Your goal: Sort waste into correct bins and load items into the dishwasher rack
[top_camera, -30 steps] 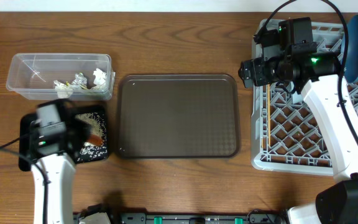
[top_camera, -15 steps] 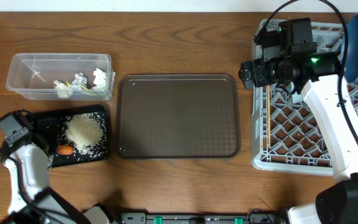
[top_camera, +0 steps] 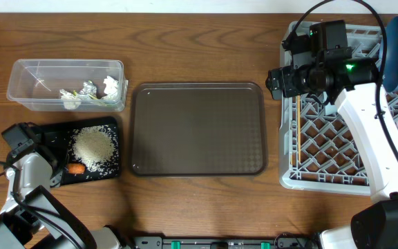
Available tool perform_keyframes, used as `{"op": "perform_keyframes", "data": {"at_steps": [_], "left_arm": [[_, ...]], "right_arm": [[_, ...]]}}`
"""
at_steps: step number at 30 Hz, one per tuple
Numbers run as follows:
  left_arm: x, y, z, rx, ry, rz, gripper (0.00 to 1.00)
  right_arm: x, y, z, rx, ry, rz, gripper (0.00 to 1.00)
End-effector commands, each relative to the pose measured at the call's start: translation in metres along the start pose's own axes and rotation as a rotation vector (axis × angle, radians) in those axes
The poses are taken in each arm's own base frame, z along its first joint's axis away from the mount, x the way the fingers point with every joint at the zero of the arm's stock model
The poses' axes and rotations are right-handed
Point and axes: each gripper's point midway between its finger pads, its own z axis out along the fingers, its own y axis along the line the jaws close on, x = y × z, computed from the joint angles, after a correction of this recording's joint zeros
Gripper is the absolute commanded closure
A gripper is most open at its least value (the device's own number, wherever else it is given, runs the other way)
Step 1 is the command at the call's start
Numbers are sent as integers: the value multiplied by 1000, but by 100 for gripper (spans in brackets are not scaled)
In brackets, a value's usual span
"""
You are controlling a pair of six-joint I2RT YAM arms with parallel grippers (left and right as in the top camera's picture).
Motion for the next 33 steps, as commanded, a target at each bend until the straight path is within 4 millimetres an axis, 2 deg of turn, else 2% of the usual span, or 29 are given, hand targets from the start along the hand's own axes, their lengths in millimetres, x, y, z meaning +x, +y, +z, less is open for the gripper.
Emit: {"op": "perform_keyframes", "data": {"at_steps": [1,7,11,15,19,23,27,30,33], "left_arm": [[-9,-4,-2,1,-22,28,72],[-9,-4,-3,3,-19,94,53],[-9,-12,-12,47,-14,116,49],[-14,-32,-38,131,-50,142,47],[-11,-74,-81,268,-118,315,47],[19,-115,-123,358,-149,584,44],[69,-149,-160,427,-126,871,41],[107,-162,-179,457,-106,1066,39],[130,-160,-185,402,-95,1193,34]], "right_arm": [[0,-3,-2,6,-3,12,11],[0,-3,-2,6,-2,12,11],[0,-3,-2,6,-2,12,11],[0,-3,-2,6,-6,11,10],[-3,-4,-3,8,-17,13,9],[-14,-19,-5,30,-67,107,5],[-23,-40,-10,53,-114,158,3],[-23,-63,-15,82,-128,201,2],[-18,-87,-21,110,-134,251,1]]}}
